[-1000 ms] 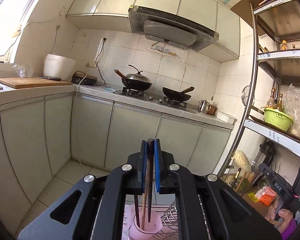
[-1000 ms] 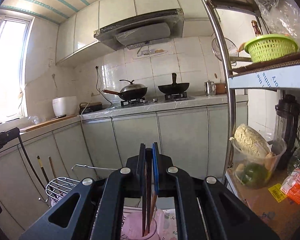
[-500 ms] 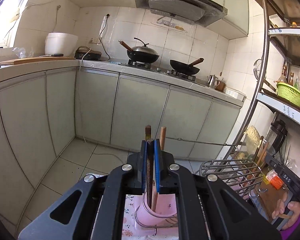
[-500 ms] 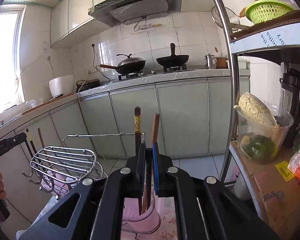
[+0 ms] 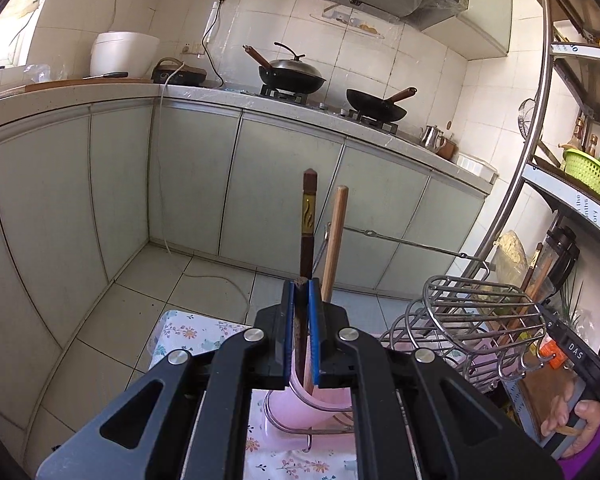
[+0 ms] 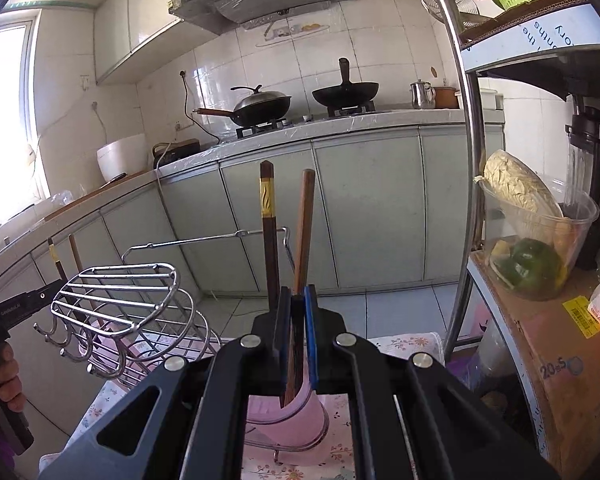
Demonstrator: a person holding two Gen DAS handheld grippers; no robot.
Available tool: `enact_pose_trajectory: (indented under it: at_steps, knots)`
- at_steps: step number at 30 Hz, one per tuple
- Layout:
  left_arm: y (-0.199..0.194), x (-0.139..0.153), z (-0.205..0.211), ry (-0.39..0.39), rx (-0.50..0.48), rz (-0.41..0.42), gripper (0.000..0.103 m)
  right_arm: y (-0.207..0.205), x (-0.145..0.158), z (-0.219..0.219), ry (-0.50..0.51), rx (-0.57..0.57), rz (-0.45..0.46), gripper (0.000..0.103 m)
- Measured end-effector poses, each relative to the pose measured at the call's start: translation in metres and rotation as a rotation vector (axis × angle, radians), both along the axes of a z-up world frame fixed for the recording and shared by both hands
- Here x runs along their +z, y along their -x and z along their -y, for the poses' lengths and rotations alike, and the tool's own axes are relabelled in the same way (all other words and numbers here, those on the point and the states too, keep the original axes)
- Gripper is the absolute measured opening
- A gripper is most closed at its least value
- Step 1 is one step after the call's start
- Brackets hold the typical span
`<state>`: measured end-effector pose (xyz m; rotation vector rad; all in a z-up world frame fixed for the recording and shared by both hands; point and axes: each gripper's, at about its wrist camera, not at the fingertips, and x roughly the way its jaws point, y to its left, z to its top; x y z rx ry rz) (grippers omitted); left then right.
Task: Organize utensils
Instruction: 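Lift and lower the left tool's chopstick into the pink cup while right tool inserts its chopstick, then open both tools to release the chopsticks in the pink cup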
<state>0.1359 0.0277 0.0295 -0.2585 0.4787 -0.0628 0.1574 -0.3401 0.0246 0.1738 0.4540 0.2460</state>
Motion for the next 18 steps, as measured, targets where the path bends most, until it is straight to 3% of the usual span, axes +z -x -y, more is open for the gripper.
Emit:
enact_pose_trajectory:
  at_steps: [18]
  knots:
    - [-0.005,-0.013,0.003,0.013,-0.008,-0.029,0.006,-0.002,-0.011,-0.001,-0.039,0.005,-0.036,0.007]
